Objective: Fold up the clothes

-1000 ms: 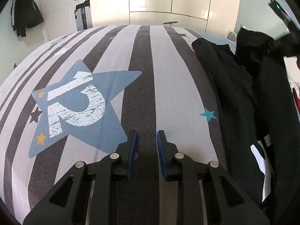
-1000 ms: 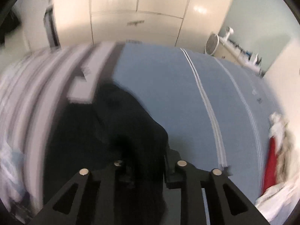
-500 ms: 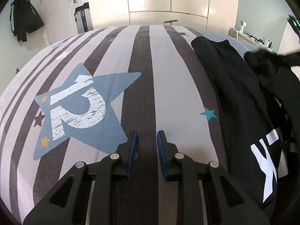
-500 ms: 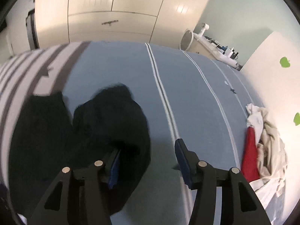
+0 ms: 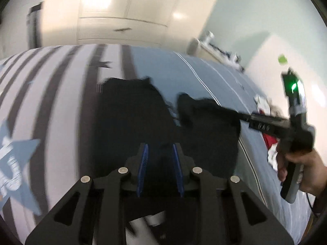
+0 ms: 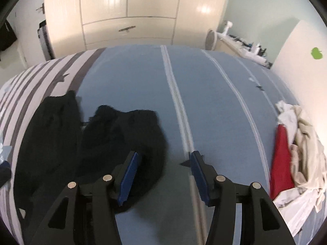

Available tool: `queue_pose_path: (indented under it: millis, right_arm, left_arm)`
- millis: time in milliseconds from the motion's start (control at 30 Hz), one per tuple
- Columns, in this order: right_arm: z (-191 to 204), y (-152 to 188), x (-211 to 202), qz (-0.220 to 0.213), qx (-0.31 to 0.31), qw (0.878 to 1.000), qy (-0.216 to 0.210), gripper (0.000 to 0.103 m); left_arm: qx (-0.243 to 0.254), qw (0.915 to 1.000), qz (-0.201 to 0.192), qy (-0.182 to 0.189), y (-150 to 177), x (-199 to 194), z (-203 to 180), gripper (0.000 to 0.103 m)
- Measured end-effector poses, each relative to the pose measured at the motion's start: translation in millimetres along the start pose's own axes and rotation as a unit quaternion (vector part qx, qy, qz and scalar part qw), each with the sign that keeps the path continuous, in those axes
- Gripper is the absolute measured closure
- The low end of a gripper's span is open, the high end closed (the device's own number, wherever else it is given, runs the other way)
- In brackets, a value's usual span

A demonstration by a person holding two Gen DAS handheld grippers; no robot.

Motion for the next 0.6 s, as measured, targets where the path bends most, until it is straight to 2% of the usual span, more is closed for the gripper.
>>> queue_pose_path:
  millis: [133,200,267,400,567,600]
  right_arm:
    - [-41,22,7,0.019,0.022,0.999,0.012,0.053]
    - [-56,38,11,0.026,0.024,0.999,0.015,0.054]
    - [-67,54,16,0.035,0.025,0.999,0.018,0.054]
    - [-76,83,23,0.055,0.026,0.998,0.009,0.054]
    - [-73,83,19,0.053,0.027,0.998,-0.023,0.054]
    - [-72,81,19,0.052,0.033,0.997,-0.036,0.054]
  left_arm:
    - [0.015,0.9999,0.007,0.002,-14,21,-24,0.08]
    - [0.003,0.9998,0.017,0.007,-21,35,-29,0.072]
    - [-0.014,0.9994,0.029,0.015,-26,51,-34,0.067]
    - [-0.012,0.9986,0.052,0.006,-30,78,-43,0.067]
    - [0.032,0.9972,0.067,-0.004,-32,102,-64,0.068]
    - [0.041,0.9967,0.07,-0.008,-31,106,-68,0.076]
Point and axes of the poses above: each gripper's, at about its wrist camera, not at the fingertips, and x roughly the way its jaws point, z to its left, y to its underside, the point moved 5 cm from there along x, roughly the way its jaws point, and after that the axes turned 1 degree about x, right-handed, at the moved point
